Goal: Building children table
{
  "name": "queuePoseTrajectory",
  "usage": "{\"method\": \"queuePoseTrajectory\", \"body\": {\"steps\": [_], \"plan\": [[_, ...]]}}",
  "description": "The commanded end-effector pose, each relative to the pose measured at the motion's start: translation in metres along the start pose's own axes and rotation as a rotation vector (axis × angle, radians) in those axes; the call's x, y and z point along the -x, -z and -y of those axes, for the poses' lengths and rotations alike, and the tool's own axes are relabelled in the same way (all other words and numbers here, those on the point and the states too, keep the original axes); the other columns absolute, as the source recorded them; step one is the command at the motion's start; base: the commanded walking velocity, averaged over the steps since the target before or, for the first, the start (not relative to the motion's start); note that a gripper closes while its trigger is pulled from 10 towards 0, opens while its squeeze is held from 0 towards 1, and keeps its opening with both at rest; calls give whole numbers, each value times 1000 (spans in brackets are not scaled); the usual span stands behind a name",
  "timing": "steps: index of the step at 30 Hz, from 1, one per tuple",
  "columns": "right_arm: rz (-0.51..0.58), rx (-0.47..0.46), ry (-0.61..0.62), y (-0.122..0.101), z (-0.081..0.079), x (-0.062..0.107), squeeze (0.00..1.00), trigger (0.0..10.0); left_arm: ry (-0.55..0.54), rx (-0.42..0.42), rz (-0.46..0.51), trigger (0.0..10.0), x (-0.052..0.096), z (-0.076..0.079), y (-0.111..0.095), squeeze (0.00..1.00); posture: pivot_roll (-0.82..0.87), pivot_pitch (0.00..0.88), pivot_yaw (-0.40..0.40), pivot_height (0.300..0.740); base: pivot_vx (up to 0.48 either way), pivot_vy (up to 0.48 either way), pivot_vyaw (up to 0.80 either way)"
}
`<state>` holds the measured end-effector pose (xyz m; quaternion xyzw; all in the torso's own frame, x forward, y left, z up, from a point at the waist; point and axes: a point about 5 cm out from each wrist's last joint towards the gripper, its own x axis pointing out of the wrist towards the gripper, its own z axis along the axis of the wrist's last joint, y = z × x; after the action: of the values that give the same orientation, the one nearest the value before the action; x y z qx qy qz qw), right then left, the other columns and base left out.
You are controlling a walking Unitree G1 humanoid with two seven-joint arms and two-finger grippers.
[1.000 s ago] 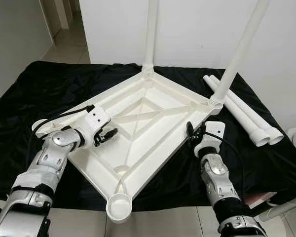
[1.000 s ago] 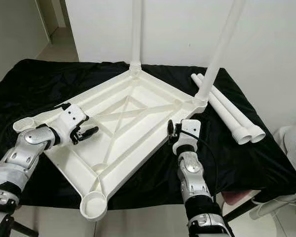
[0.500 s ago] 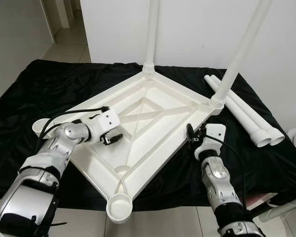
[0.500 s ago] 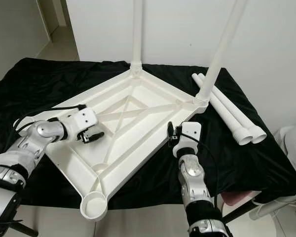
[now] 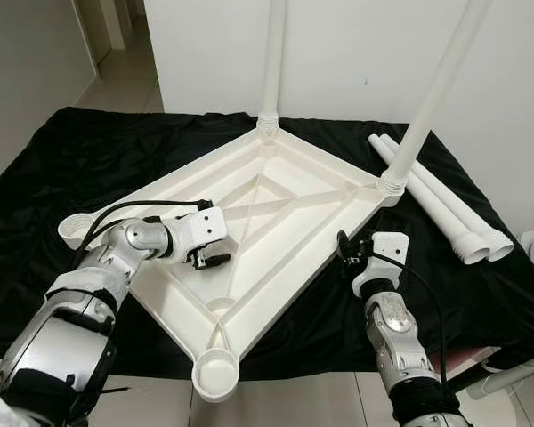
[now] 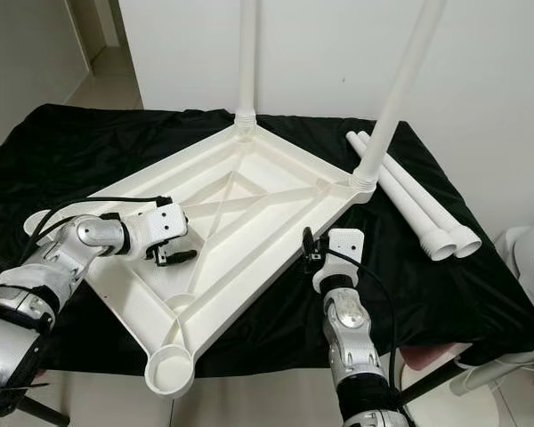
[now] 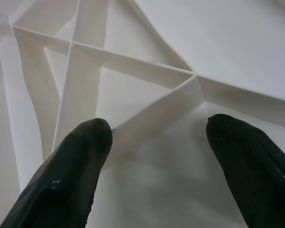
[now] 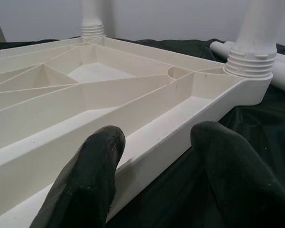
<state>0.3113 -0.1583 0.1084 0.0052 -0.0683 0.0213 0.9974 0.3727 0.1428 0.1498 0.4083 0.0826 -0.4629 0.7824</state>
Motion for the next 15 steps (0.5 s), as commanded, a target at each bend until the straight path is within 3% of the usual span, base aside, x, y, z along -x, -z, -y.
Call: {"method": "queuePoseTrajectory", "body": {"steps": [1,9,15], "plan": [[-16,-2,0,2,-2,3,0,10000,31,-16,-3,10000,-1,-1,-3,0,-34,43,-6,740,0,0,0],[-38,-5,-66,6,-12,11,0,10000,-19,-20,-24,10000,2,-16,-8,0,-43,47,-4,740,0,0,0],[-55,-3,-97,10,-18,21,0,10000,32,-46,-30,10000,-2,-12,-9,0,-49,57,-2,740,0,0,0]]}}
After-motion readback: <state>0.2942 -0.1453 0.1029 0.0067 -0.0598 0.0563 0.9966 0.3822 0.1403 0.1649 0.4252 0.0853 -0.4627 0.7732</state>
